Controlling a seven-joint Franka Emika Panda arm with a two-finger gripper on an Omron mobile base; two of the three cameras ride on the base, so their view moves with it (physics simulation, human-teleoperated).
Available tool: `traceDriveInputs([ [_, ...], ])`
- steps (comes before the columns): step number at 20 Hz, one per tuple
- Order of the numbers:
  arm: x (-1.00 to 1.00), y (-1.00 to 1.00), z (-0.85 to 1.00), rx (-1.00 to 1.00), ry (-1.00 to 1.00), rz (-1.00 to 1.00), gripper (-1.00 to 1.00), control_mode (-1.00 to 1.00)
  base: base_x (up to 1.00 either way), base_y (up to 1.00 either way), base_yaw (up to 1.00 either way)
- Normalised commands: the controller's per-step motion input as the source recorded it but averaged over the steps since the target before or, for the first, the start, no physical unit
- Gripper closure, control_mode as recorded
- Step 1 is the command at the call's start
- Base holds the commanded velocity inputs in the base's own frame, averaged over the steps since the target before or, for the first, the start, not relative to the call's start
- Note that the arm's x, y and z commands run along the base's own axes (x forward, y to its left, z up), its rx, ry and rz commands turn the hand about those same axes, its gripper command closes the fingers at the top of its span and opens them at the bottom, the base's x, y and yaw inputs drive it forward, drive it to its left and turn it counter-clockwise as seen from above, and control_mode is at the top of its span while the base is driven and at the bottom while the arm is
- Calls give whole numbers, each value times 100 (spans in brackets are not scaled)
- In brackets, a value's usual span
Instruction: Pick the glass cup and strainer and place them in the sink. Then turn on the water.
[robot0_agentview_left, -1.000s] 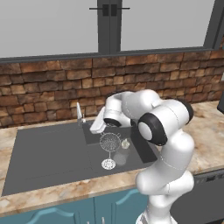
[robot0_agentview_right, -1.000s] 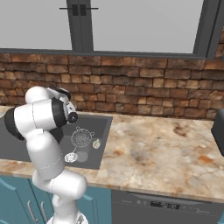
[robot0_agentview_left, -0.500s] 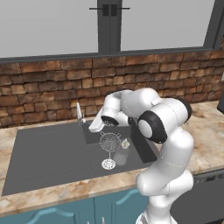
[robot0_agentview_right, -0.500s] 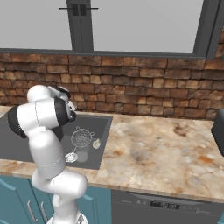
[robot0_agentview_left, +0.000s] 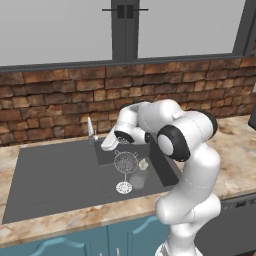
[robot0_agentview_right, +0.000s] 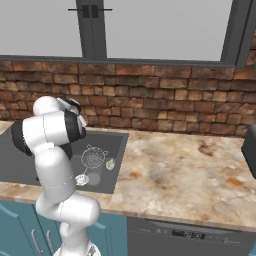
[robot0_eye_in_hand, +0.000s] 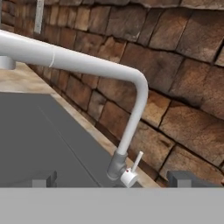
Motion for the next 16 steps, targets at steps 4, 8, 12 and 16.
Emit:
traceDriveInputs([
  [4, 2, 1, -4, -1, 0, -1, -100, -100, 0, 0, 0],
  [8, 5, 9, -1, -2, 0, -1, -100, -100, 0, 0, 0],
  [12, 4, 19, -2, -4, 0, -2, -100, -100, 0, 0, 0],
  [16, 2, 21, -5, -4, 0, -3, -100, -100, 0, 0, 0],
])
